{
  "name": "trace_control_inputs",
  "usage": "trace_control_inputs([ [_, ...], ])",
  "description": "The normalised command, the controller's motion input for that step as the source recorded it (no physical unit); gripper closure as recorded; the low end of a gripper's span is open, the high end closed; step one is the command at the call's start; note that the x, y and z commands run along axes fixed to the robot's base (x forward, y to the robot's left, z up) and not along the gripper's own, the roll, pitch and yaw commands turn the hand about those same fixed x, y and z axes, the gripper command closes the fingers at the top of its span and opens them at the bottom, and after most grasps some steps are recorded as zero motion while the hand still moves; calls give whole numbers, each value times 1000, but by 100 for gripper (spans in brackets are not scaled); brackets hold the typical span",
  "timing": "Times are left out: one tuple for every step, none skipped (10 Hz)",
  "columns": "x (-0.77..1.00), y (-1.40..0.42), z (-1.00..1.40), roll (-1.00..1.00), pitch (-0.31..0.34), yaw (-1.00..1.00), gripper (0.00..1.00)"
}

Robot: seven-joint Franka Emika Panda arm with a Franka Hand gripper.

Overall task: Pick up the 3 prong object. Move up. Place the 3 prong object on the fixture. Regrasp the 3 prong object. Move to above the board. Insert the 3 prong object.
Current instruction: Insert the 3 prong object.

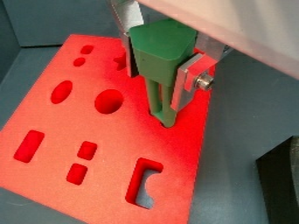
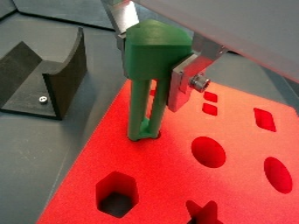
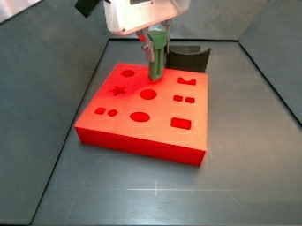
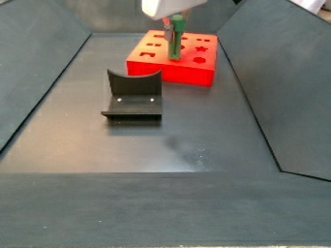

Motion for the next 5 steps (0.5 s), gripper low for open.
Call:
trace_control_inputs([
  [109,0,-1000,27,-61,194,100],
  [140,-69,-1000,103,-44,209,100],
  [160,-46,-583,117,-76,129,100],
  [-40,0,0,0,-61,0,100],
  [0,0,0,9,0,0,100],
])
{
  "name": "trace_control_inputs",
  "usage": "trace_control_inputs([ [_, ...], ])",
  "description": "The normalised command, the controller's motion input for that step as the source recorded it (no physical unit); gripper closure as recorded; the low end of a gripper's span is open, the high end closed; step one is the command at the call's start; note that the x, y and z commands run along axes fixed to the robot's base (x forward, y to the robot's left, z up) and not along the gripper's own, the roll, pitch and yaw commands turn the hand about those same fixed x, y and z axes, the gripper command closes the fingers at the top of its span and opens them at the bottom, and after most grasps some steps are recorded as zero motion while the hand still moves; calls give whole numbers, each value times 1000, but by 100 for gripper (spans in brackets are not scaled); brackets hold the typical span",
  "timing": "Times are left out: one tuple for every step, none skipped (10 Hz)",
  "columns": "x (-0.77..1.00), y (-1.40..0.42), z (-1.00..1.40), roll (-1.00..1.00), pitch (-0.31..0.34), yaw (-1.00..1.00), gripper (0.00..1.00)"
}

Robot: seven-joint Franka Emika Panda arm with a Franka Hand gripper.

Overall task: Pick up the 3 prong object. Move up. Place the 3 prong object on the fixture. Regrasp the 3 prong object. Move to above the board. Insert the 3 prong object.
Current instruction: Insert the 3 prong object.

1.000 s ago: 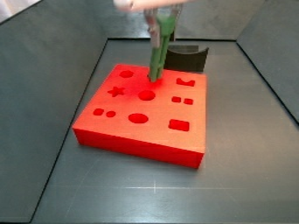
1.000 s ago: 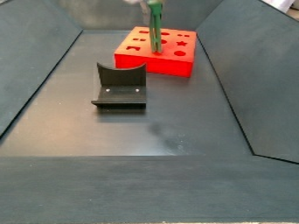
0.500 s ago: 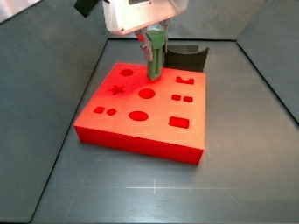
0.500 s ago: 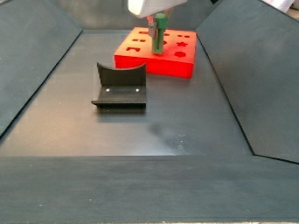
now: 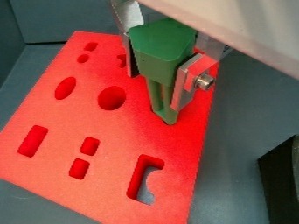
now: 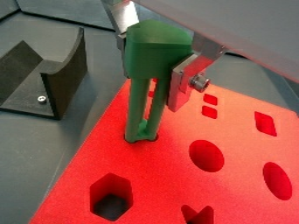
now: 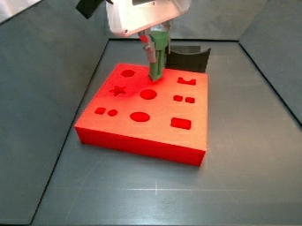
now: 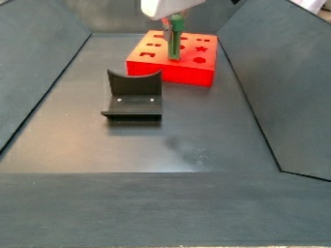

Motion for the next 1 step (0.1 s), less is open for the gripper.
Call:
trace_control_inputs([
  [174,-189,-131,129,0,177,100],
])
